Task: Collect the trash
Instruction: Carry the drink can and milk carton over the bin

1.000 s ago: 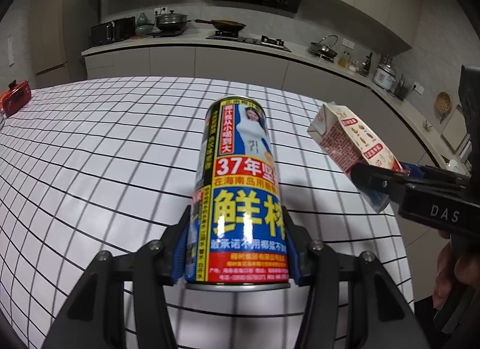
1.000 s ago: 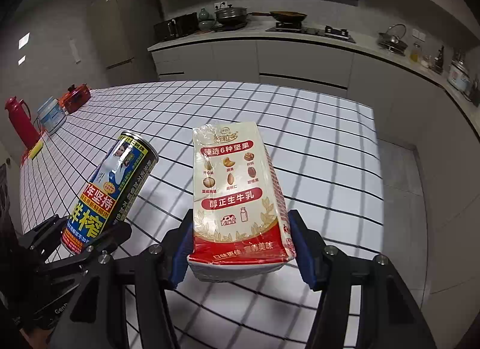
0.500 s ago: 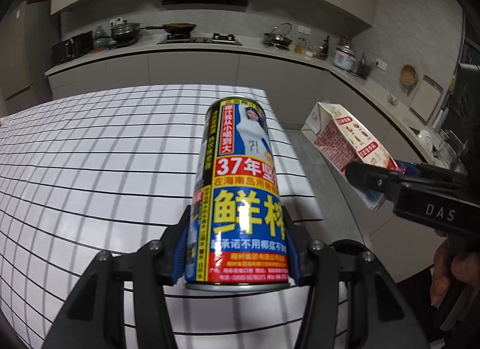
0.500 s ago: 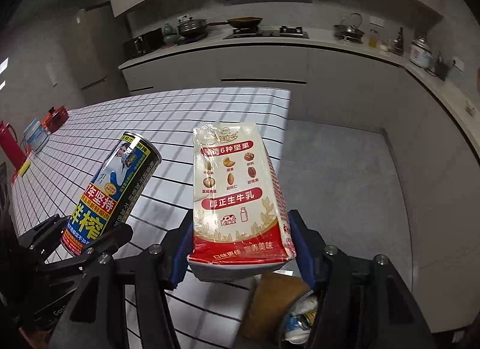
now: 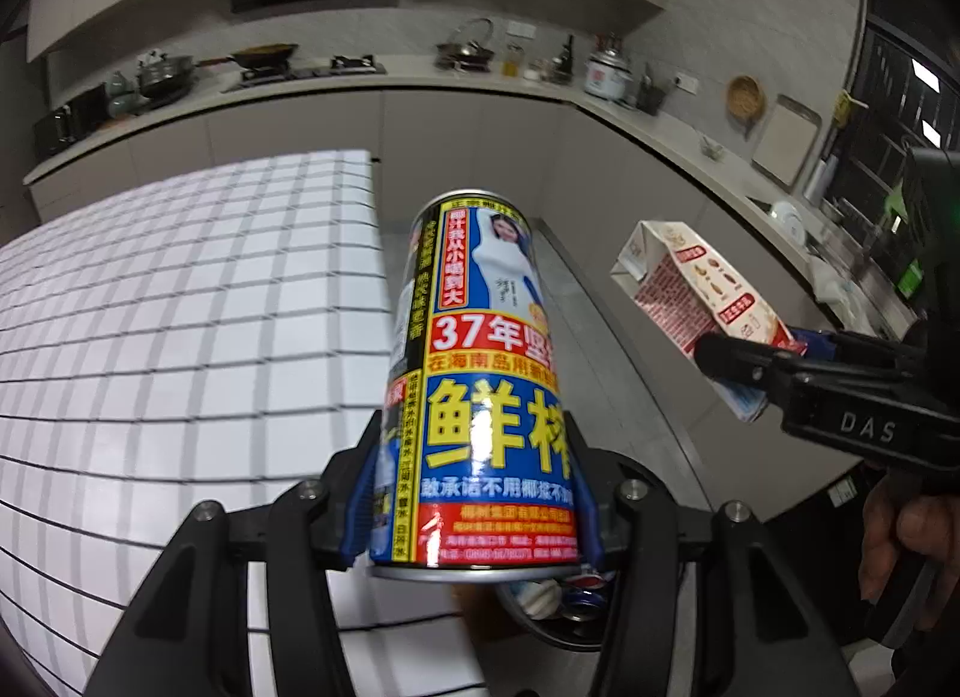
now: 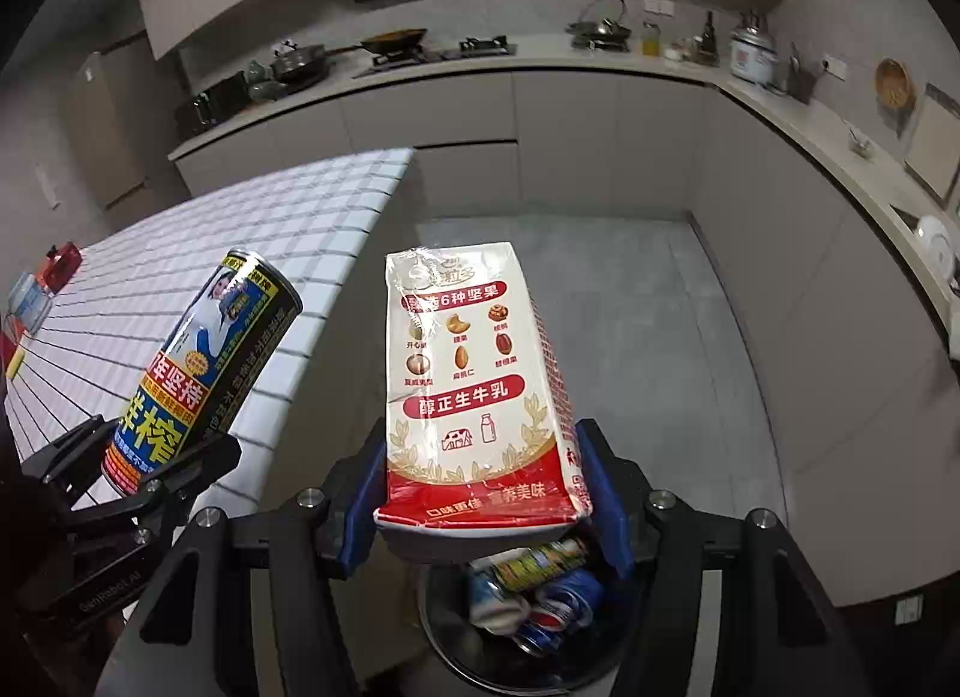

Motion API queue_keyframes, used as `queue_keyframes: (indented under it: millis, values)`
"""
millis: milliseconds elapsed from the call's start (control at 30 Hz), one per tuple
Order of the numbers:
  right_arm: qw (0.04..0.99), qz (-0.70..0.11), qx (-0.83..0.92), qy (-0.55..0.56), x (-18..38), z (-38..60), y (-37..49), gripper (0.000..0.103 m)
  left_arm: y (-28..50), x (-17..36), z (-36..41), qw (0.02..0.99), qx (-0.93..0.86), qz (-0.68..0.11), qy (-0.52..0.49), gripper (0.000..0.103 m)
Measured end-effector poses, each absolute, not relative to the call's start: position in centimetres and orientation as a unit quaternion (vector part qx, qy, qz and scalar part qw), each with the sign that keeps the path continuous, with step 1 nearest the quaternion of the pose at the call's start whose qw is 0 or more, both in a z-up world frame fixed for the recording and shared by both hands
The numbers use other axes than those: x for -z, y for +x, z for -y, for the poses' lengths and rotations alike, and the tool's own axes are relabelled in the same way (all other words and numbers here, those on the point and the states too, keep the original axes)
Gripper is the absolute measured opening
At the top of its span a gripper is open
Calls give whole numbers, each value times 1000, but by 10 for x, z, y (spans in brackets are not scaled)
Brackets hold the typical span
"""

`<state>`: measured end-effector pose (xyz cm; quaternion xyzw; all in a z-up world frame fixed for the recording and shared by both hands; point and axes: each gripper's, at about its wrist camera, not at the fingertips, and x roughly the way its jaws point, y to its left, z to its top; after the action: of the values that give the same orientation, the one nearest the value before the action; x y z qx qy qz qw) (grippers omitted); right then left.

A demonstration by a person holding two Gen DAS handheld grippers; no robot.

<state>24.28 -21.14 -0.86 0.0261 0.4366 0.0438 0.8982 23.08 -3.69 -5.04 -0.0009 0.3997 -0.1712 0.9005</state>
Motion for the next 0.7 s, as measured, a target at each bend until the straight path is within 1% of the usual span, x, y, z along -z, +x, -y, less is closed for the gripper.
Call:
queue_keyframes:
  millis: [167,367,700]
  values:
    - [890,-454,-29,28,27,250,226,61,220,65,73,891,191,-413,-1,54]
    - [877,-478,-25,30,58,286,212,61,206,100,109,876,190,-444,0,54]
    - [853,-518,-57,11,120,303,194,61,189,143,125,854,171,-492,-19,54]
